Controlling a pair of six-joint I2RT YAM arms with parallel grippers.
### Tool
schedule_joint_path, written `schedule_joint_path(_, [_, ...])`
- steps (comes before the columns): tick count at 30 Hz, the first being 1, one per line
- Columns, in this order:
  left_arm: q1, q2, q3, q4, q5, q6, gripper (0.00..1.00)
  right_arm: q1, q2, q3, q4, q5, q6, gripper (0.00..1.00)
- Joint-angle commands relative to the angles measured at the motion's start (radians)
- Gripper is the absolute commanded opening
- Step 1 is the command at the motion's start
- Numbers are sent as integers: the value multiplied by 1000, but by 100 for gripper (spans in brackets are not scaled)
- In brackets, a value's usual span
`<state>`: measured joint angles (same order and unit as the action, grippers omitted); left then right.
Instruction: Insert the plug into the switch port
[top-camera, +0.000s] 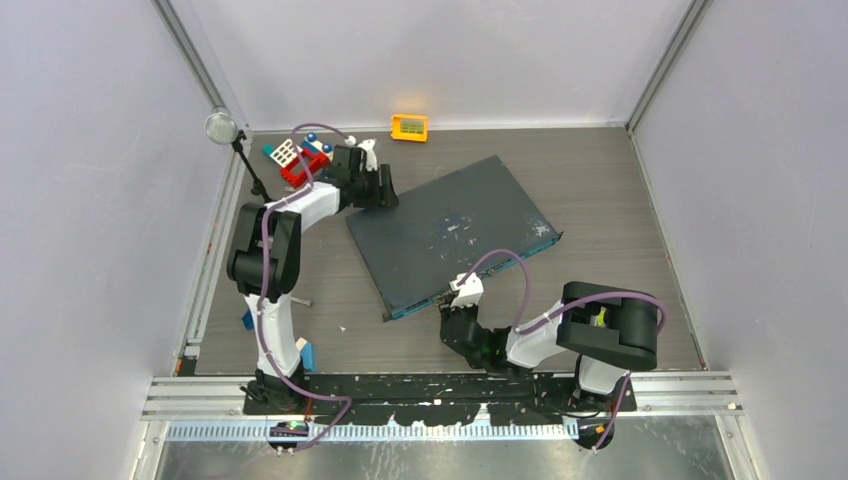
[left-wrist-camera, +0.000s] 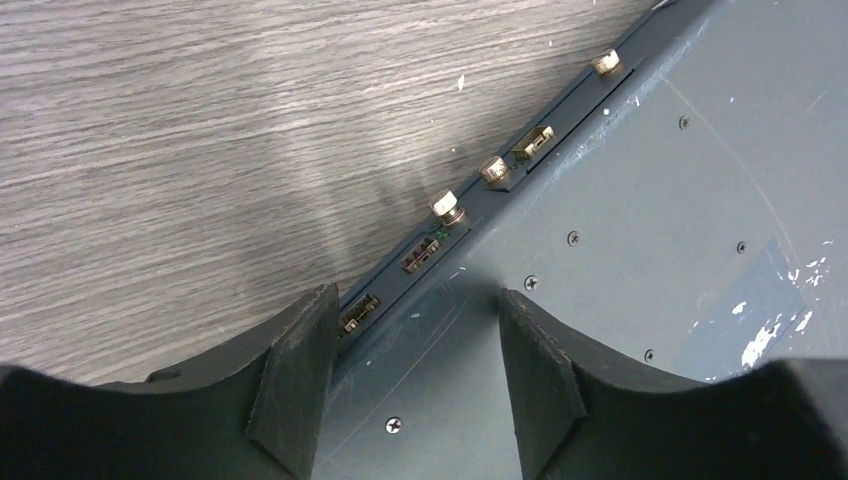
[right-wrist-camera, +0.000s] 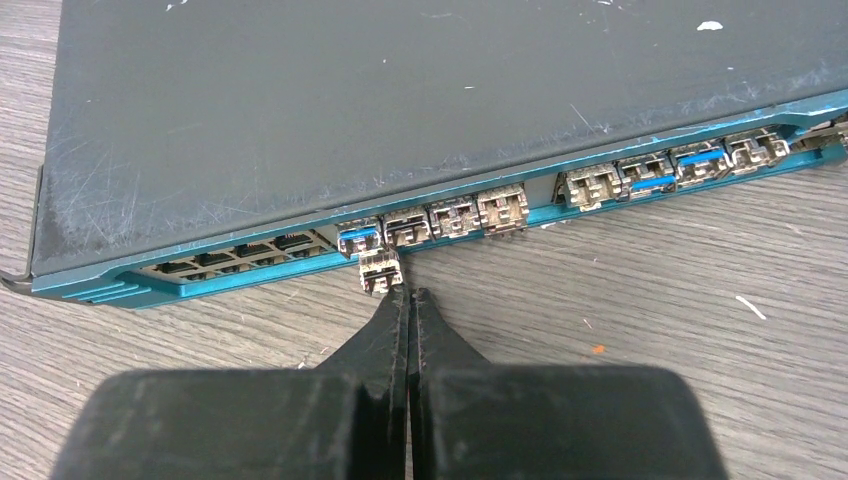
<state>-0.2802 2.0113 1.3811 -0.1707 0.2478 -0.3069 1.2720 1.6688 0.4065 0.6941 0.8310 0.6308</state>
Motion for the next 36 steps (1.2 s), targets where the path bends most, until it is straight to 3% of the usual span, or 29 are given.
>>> schedule_joint_path(1, [-17,45,-151,-257,91,-51,58,-94,19,35,85,130,-42,1])
schedule_joint_path(9, [-16,-9,-254,-219,130,-75,48,-141,109,48,279,151,-34,1])
schedule_joint_path(15, [-16,-15,-277,-222,149,-66,40,-141,153,42,473,321,-64,0])
schedule_joint_path(19, [-16,-10,-276,-226,158,-59,36,-139,154,40,623,405,-166,1])
schedule_joint_path(22, [-17,-5,-273,-224,164,-55,34,-138,121,23,636,382,-221,0])
schedule_joint_path(28, [-12,6,-213,-225,146,-48,41,-122,-43,-149,449,89,-104,1])
schedule_joint_path(32, [-1,-11,-169,-197,134,-52,48,-112,-273,-188,68,-66,22,1])
schedule_joint_path(36, [10,-30,-103,-188,94,-41,60,-100,-459,-160,-276,-106,64,0])
